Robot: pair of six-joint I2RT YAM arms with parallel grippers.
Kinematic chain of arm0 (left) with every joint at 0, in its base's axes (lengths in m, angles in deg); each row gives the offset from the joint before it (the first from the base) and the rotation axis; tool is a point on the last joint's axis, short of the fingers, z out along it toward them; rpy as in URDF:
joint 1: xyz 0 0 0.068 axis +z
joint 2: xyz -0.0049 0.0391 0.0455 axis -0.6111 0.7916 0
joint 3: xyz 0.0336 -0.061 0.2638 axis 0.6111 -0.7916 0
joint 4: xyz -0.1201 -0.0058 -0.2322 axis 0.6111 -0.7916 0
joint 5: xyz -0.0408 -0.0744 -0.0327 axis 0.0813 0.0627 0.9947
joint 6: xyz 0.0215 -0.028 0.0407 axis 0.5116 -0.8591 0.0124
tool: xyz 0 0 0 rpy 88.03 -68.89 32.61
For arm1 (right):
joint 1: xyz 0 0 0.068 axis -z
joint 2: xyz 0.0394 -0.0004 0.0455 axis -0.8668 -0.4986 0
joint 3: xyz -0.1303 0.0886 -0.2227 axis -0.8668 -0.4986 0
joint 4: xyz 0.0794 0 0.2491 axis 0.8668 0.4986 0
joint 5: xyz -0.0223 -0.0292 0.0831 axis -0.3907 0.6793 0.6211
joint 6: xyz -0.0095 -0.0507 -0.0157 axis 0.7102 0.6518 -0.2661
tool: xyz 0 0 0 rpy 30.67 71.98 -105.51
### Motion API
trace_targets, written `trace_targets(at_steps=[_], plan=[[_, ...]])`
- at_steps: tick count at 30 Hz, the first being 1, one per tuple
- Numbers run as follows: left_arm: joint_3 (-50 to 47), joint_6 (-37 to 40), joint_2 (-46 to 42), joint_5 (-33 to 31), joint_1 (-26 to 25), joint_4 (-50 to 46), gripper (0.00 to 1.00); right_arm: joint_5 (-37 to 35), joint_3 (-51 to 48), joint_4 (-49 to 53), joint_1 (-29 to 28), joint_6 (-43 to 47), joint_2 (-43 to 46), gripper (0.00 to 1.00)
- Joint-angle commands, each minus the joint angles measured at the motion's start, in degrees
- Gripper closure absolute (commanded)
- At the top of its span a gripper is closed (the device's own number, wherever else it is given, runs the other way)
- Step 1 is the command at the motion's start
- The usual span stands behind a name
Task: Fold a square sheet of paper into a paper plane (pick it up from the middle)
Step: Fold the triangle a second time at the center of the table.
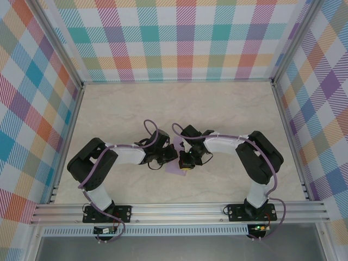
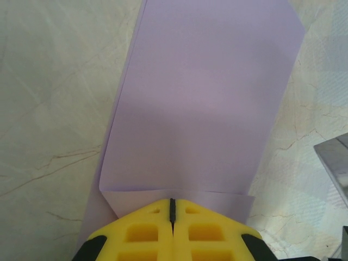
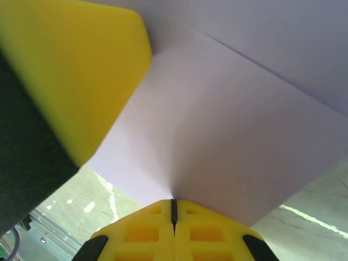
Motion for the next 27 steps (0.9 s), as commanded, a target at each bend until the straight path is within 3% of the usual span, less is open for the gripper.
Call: trace_targets(at_steps=[1,15,27], plan=[[-2.42,-0.36,0.89,-2.45,-0.62,-6.29,0.97,-0.63,-0.73,1.19,-0.35,0.32,-0.62,1.00],[-2.51,-1.23,2.04,-3.42,-0.64,-7.42,0.98,-0.64,-3.76,1.72,-0.44,1.94,-0.65,1.00],[-3.04,-2.73,2.71,-4.73,-0.63,-8.67,0.99,3.12,-11.86,4.78,-1.50,4.14,5.80,1.00]])
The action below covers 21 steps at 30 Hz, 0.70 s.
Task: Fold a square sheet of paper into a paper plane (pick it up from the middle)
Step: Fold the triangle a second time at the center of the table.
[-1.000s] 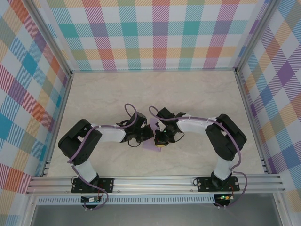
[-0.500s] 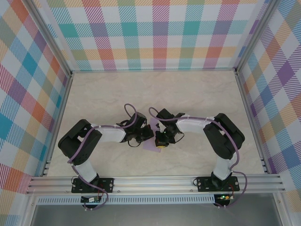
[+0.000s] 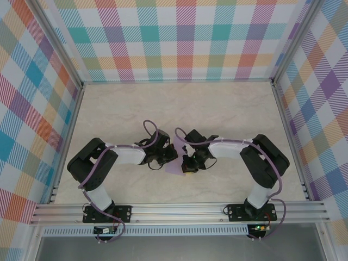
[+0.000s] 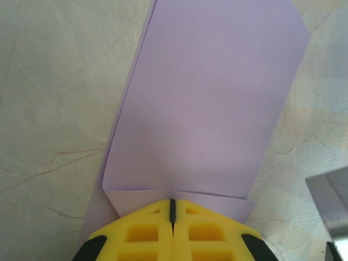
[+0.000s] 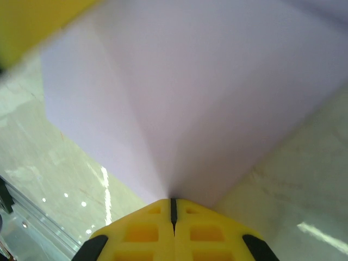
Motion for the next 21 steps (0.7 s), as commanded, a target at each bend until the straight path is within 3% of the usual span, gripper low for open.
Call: trace_targets(at_steps=[1,8,16,21], plan=[[-2.97,-0.63,2.68,-3.89,-0.34,-8.52,0.99,1.62,-4.02,9.33,-1.22,1.47,1.80,1.00],[-3.10,-0.55,2.38,-3.14,-0.38,-7.69,0.99,-2.35,1.24,6.02,-1.28,0.07,6.68,1.00],[-3.10,-0.71,1.50,-3.31,-0.37,-8.06,0.99,-4.57,8.04,0.98,-1.28,-1.64,-1.35,1.00],[-3.40,-1.16,0.80,-4.47,-0.36,-8.64,1.00,-5.81,6.96,-2.14,-1.23,-3.40,-3.41,1.00]])
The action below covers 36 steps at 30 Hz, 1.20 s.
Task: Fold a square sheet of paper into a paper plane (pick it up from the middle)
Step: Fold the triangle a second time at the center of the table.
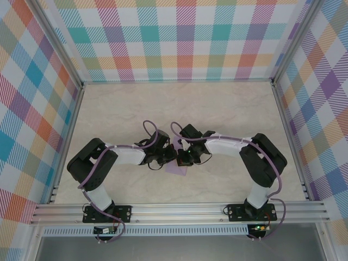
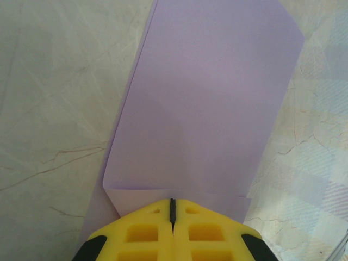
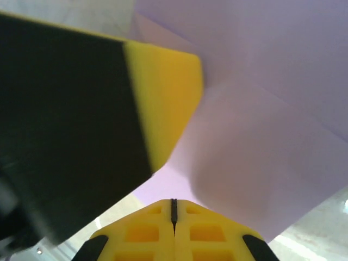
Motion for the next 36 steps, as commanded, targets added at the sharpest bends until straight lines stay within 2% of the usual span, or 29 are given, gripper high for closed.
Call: trace_targets(at_steps=[1,7,15,19,23,27,36], plan=[[-3.12,-0.75,0.85,-4.63,-0.38,-9.10,1.00,-1.48,-1.48,-2.30,-0.32,-2.02,-0.99,1.00],[-3.38,-1.58,1.59,-4.88,-0.30,-8.43,1.00,0.72,-6.80,-2.03,-0.47,-1.37,0.37,1.00],[-3.65,-2.51,2.71,-4.81,-0.38,-8.06,1.00,5.09,-14.07,3.71,-1.19,1.75,7.09,1.00],[-3.59,-2.38,2.90,-4.03,-0.36,-7.34,1.00,1.97,-12.63,5.74,-1.19,1.43,10.46,1.00],[-3.63,-2.32,2.43,-4.00,-0.33,-7.22,1.00,2.08,-10.67,1.29,-1.50,-3.83,12.32,1.00],[-3.97,-2.50,2.24,-3.47,-0.38,-6.54,1.00,-0.58,-9.48,-2.08,-1.63,-5.99,11.34,1.00],[-3.31,-2.07,2.05,-2.97,-0.34,-6.33,1.00,-1.82,-7.03,-3.67,-1.72,-5.91,4.28,1.00]])
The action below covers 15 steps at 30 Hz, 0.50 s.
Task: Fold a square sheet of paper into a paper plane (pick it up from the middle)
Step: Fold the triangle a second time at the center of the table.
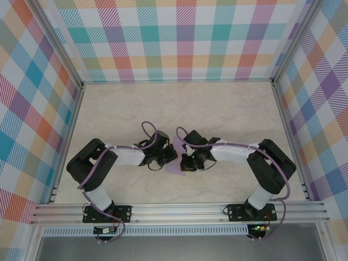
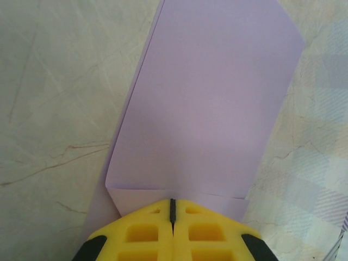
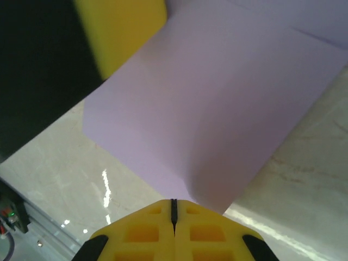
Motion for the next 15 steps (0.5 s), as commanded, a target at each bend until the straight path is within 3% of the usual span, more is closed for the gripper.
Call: trace_targets(at_steps=[1,15], plan=[[-1.98,0.39,2.37,-2.45,-0.27,-7.94,1.00,-1.19,0.67,0.01,-0.39,-0.97,-2.03,1.00],[0.45,2.13,-3.26,3.77,-1.31,-1.06,0.99,-4.15,-2.01,2.79,-0.39,-0.88,-3.58,1.00]])
